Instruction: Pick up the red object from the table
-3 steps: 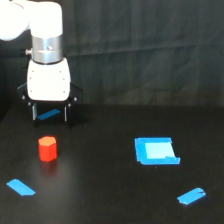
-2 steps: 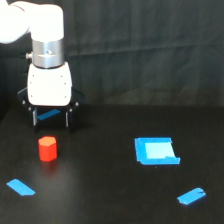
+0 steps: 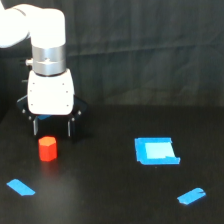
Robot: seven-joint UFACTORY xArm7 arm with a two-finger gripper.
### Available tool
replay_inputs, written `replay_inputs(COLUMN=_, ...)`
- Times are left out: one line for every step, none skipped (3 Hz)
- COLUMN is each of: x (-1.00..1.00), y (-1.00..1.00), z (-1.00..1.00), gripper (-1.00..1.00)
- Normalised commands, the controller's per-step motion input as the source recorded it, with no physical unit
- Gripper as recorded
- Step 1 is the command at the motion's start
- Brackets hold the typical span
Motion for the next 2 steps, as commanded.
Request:
replay_inputs(x=0.18, y=-0.88, z=-0.15, gripper=1.00)
replay_inputs(x=0.12, y=-0.80, z=-0.22, gripper=1.00)
